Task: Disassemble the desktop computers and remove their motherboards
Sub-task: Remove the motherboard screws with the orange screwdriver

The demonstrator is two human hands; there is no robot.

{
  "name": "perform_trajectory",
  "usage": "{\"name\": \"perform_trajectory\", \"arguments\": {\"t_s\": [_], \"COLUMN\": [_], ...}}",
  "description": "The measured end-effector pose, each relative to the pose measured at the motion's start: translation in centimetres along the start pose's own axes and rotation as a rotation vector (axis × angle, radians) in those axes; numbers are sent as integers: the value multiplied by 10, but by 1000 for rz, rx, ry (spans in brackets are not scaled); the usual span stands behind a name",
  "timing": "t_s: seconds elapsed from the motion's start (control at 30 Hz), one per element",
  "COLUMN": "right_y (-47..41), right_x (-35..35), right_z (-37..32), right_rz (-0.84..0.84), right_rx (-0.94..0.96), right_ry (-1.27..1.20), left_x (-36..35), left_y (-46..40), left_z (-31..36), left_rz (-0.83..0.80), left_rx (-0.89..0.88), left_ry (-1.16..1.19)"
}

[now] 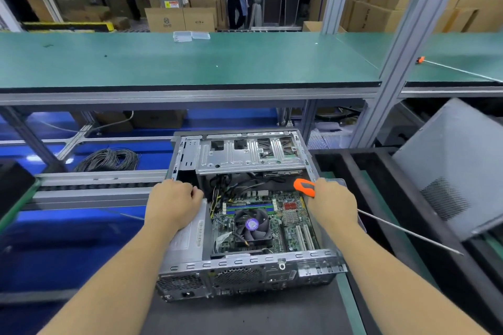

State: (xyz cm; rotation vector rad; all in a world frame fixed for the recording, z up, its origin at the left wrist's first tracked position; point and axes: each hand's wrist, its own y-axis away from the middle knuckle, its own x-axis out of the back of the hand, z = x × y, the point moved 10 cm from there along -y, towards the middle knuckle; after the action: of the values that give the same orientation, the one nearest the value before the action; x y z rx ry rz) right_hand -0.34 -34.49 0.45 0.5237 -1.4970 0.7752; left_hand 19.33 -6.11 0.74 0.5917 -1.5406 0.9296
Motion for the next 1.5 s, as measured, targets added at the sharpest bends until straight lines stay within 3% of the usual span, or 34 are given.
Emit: {"name": "perform_trajectory", "arguments": {"t_s": [0.23, 0.33, 0.57, 0.8, 1.2, 1.27, 1.4, 1.5], "right_y": [-26, -27, 2, 8, -19, -29, -44, -40], "right_x": [8, 7, 7, 4, 4, 2, 3, 6], "right_z": [-6, -1, 13, 16, 1, -1, -9, -9], "right_rz": [18, 9, 53, 56, 28, 1, -54, -36], "right_rx": [164, 130, 41, 51, 142, 164, 217, 204], "right_ry": [-75, -126, 31, -123, -118, -143, -110, -96], "left_x": [-6, -5, 5, 2, 1, 12, -17, -7], "left_y": [22, 21, -9, -2, 27, 35, 55, 45], "left_z": [11, 13, -8, -12, -4, 7, 17, 7], "left_rz": [-89, -95, -30, -14, -125, -79, -284, -245], "left_rx": [46, 24, 26, 106, 81, 30, 0, 98], "left_ry": [-127, -99, 75, 33, -25, -61, -249, -166]}}
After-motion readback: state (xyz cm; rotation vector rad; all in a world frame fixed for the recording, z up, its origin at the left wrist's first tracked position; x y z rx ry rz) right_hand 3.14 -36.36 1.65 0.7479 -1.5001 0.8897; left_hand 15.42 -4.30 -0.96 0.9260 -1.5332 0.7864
